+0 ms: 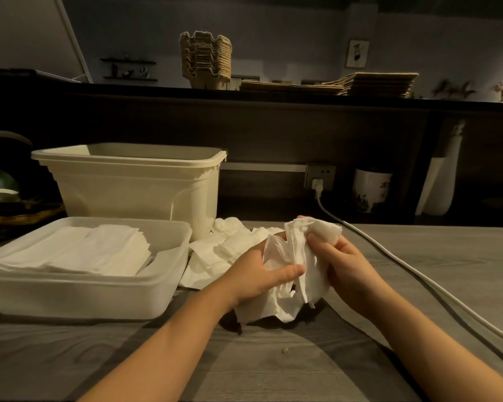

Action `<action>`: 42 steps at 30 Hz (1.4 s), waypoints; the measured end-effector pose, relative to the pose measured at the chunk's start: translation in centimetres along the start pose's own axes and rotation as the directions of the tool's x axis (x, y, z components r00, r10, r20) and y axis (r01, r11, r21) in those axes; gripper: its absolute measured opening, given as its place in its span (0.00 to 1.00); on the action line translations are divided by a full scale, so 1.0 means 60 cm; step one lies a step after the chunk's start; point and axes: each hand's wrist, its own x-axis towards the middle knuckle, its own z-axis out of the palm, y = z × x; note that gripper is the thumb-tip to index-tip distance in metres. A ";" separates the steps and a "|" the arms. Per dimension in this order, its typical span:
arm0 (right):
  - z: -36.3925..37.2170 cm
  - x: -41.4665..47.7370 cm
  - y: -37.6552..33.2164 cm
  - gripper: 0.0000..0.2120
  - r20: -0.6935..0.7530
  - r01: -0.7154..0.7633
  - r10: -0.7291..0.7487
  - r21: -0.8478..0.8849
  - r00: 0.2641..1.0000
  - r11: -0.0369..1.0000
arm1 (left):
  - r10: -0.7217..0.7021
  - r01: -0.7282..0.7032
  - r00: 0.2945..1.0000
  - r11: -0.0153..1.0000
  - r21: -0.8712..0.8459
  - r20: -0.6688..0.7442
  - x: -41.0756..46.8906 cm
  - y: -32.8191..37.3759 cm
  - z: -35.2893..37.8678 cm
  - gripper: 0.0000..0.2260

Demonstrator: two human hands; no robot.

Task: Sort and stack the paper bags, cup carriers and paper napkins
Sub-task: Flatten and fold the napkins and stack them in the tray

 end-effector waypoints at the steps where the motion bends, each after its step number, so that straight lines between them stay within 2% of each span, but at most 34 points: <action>1: 0.001 0.001 0.000 0.15 0.010 0.009 -0.009 -0.007 1.000 1.000 | -0.006 0.006 1.000 1.000 -0.004 -0.001 0.000 0.000 0.000 0.13; 5: -0.002 0.003 -0.002 0.26 0.007 -0.062 0.063 -0.040 0.998 0.997 | -0.039 0.037 0.999 0.998 -0.060 -0.026 0.002 0.003 0.000 0.10; 9: -0.007 0.005 -0.002 0.18 -0.030 -0.180 0.180 0.011 0.983 0.984 | -0.105 0.096 0.993 0.983 -0.159 -0.053 0.002 0.004 0.000 0.11; 11: -0.012 0.008 -0.004 0.16 -0.085 -0.181 0.194 0.145 0.977 0.973 | -0.176 0.145 0.982 0.938 -0.316 -0.072 0.002 0.005 -0.005 0.12; 13: -0.017 0.010 -0.010 0.16 -0.131 -0.171 0.224 0.326 0.966 0.930 | -0.322 0.224 0.941 0.818 -0.529 -0.100 0.003 0.006 -0.015 0.14; 16: -0.018 0.009 -0.015 0.18 -0.164 -0.174 0.271 0.443 0.949 0.879 | -0.537 0.276 0.842 0.522 -0.807 -0.060 0.005 0.005 -0.030 0.17; 19: -0.008 0.006 -0.017 0.17 -0.146 -0.210 0.290 0.407 0.946 0.889 | -0.589 0.190 0.807 0.306 -0.933 -0.029 0.010 -0.002 -0.040 0.19; 22: 0.003 -0.001 -0.021 0.14 -0.089 -0.275 0.309 0.275 0.947 0.921 | -0.599 0.152 0.801 0.225 -0.962 -0.014 0.013 -0.005 -0.042 0.21; 24: 0.009 -0.005 -0.020 0.16 -0.011 -0.321 0.325 0.122 0.946 0.939 | -0.605 0.147 0.796 0.212 -0.966 -0.011 0.014 -0.007 -0.039 0.20; 26: 0.012 -0.006 -0.014 0.16 0.042 -0.333 0.331 0.040 0.943 0.942 | -0.599 0.143 0.801 0.206 -0.968 -0.009 0.016 -0.010 -0.036 0.20; 28: 0.012 -0.003 -0.009 0.18 0.037 -0.324 0.323 0.013 0.946 0.946 | -0.596 0.124 0.803 0.185 -0.975 -0.011 0.017 -0.012 -0.034 0.20; 32: 0.012 0.000 -0.006 0.19 0.031 -0.344 0.344 -0.005 0.938 0.939 | -0.537 0.103 0.843 0.230 -0.968 -0.038 0.007 0.003 -0.029 0.16; 37: 0.012 -0.003 -0.001 0.21 0.014 -0.320 0.330 -0.211 0.944 0.923 | -0.473 0.171 0.881 0.279 -0.945 0.020 0.000 0.014 -0.025 0.14; 38: 0.011 -0.002 -0.001 0.20 -0.014 -0.301 0.306 -0.234 0.952 0.925 | -0.455 0.187 0.890 0.288 -0.939 0.037 0.001 0.014 -0.025 0.15; 42: 0.010 0.000 -0.006 0.06 -0.126 -0.195 0.165 -0.285 0.978 0.939 | -0.386 0.255 0.918 0.390 -0.885 0.094 0.004 0.008 -0.028 0.24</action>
